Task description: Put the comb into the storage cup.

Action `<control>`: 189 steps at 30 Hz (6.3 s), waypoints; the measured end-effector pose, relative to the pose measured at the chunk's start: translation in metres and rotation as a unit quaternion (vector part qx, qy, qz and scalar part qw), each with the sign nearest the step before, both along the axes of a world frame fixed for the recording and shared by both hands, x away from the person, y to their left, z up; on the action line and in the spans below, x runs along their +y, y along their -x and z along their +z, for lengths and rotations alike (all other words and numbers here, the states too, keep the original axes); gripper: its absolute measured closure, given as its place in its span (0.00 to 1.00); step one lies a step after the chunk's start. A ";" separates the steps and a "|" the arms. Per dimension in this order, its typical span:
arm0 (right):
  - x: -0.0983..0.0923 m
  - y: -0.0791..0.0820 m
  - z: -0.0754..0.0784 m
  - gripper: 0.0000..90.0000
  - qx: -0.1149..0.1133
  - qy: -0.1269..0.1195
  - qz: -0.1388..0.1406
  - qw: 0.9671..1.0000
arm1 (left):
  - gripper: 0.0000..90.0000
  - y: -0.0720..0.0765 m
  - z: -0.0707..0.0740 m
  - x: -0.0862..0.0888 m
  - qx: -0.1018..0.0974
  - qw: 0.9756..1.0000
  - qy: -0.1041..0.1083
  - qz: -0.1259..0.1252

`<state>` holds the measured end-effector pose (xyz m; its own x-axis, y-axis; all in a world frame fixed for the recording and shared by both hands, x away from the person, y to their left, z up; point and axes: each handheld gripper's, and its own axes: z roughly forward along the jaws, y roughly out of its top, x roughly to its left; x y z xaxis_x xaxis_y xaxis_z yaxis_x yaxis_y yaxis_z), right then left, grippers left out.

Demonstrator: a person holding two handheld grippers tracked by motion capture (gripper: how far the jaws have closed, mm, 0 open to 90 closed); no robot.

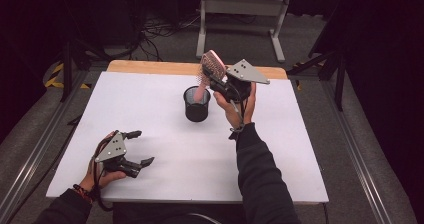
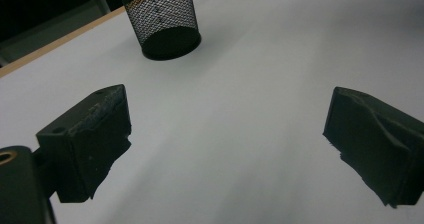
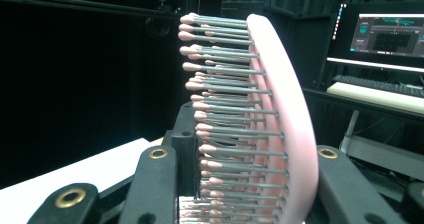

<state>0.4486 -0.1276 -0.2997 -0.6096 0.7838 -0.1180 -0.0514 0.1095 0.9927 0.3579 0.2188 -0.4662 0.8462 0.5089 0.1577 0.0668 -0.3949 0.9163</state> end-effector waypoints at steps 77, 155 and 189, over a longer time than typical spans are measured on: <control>0.017 -0.027 -0.074 0.70 0.089 -0.028 -0.007 0.996 | 0.07 0.000 0.001 0.002 -0.003 1.000 -0.004 -0.002; -0.013 -0.024 -0.077 0.23 0.102 0.046 -0.081 0.990 | 0.07 -0.003 0.001 0.003 0.004 1.000 -0.005 0.010; -0.012 -0.017 -0.069 0.05 0.079 0.065 -0.095 0.990 | 0.07 -0.003 0.001 0.003 0.010 1.000 -0.005 0.004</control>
